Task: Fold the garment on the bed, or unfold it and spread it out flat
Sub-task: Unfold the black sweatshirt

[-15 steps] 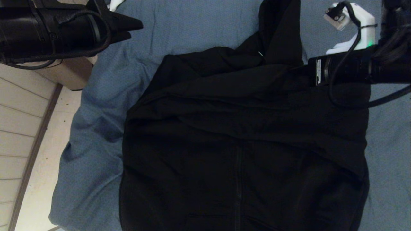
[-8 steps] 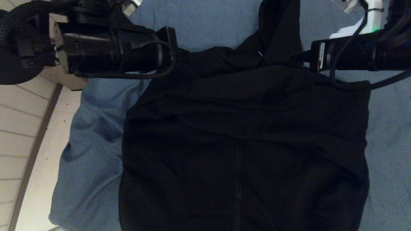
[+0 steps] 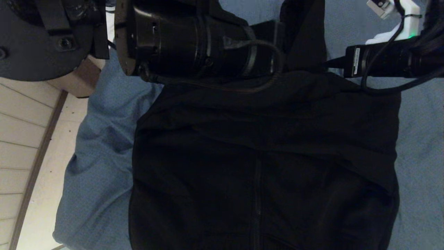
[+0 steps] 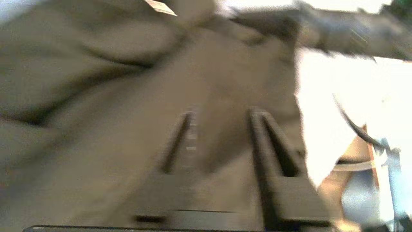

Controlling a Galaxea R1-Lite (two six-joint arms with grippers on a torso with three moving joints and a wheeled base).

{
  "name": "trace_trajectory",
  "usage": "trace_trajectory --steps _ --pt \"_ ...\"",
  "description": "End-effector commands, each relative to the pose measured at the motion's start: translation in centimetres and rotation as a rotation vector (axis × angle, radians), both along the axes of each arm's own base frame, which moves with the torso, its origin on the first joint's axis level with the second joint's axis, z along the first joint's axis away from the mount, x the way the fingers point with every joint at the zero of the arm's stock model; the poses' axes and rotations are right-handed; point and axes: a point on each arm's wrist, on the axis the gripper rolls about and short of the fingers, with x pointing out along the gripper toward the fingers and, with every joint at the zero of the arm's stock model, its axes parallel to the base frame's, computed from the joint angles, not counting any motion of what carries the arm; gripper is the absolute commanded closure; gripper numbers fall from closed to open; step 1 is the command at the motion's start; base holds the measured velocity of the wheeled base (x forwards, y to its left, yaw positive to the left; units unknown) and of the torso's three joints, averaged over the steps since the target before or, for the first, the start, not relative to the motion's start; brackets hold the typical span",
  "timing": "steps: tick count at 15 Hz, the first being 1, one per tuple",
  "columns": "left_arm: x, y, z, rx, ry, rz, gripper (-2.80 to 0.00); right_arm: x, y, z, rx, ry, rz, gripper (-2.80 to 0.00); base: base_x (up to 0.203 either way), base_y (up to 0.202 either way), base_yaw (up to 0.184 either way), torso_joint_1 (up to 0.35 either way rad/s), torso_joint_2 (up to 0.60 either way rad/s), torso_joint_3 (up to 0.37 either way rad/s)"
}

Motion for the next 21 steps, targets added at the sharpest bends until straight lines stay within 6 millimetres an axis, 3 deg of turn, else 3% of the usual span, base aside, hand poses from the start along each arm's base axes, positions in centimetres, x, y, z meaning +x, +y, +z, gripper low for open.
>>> trace_trajectory --steps 1,7,9,21 --pt "-1.2 -3.5 -2.1 0.07 0.0 -0.069 -2.8 0.5 -1.5 -0.3 0.014 0.011 -0.024 0.0 0.0 0.0 0.0 0.0 0.0 0.0" --pt "1.4 -9.5 -8.5 0.218 -0.1 0.059 -2.8 1.3 -3.3 -1.8 0.064 0.014 0.021 0.0 0.0 0.0 0.0 0.0 0.0 0.0" --pt "2.4 -10.7 -9.4 0.184 -0.172 0.144 -2.8 1.2 -3.3 -1.8 0.067 -0.002 0.038 0.0 0.0 0.0 0.0 0.0 0.0 0.0" --pt "6.8 -10.2 -9.5 0.157 -0.377 0.375 -2.8 1.3 -3.6 -2.3 0.081 -0.04 0.112 0.0 0.0 0.0 0.0 0.0 0.0 0.0"
